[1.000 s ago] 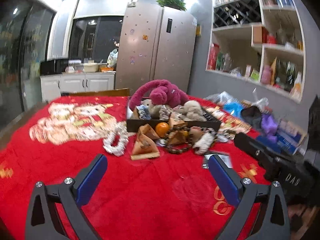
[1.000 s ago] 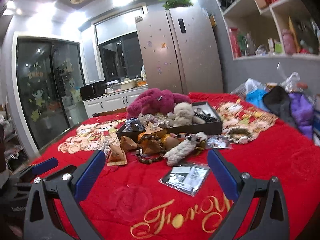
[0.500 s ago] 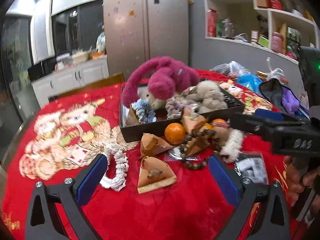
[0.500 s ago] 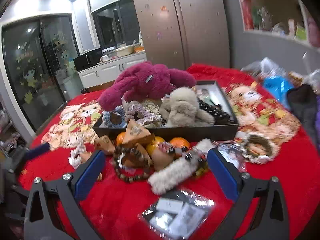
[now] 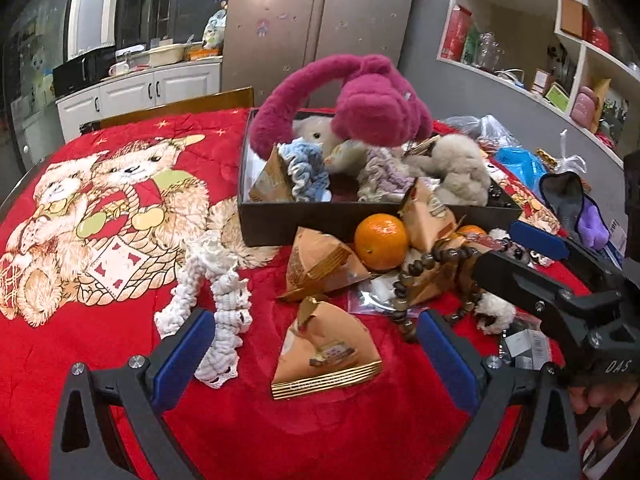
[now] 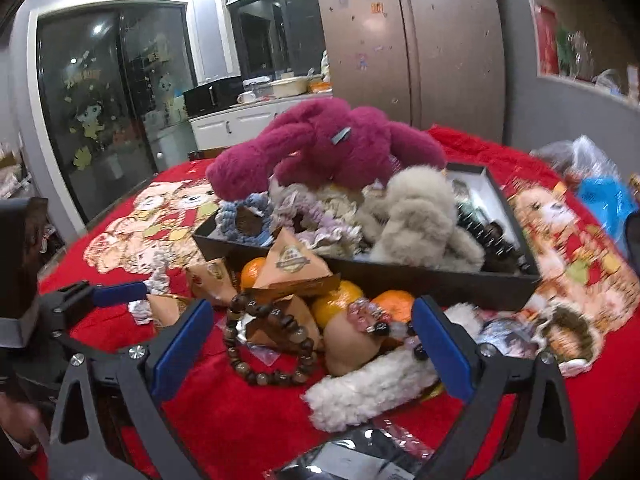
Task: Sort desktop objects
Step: 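Grasp the Choco Magic packet with left tool while right tool grasps the wooden bead bracelet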
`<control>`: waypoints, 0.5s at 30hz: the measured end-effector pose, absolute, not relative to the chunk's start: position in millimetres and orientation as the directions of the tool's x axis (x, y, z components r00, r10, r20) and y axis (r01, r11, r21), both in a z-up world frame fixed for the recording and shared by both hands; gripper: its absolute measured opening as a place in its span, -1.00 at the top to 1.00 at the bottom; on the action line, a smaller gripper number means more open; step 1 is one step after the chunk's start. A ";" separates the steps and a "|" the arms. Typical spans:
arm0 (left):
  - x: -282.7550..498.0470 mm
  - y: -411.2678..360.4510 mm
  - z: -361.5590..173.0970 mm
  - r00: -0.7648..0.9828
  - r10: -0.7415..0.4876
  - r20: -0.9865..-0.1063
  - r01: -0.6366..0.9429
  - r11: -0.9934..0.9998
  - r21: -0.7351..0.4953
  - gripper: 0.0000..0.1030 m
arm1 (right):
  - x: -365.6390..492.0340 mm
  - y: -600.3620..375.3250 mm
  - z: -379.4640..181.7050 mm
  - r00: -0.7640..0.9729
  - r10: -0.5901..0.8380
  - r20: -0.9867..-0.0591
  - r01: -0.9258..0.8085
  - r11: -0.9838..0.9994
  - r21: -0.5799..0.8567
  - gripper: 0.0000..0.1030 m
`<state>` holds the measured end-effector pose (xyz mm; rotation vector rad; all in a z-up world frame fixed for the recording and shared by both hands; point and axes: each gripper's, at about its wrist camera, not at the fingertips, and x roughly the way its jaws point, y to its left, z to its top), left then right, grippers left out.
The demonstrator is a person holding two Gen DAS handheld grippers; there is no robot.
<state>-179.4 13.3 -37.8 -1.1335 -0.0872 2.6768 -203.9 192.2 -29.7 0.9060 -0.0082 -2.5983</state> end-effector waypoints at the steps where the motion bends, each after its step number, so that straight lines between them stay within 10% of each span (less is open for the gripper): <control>1: -180.1 13.4 -38.8 -0.670 0.233 -0.705 -0.189 -0.972 -0.141 -1.00 | -204.9 192.8 -31.1 -0.713 -0.362 -0.600 0.359 -0.924 0.131 -0.91; 15: -180.2 18.2 -40.2 -0.661 0.210 -0.720 -0.190 -0.976 -0.110 -1.00 | -197.8 189.1 -31.6 -0.681 -0.425 -0.596 0.425 -0.893 0.150 -0.49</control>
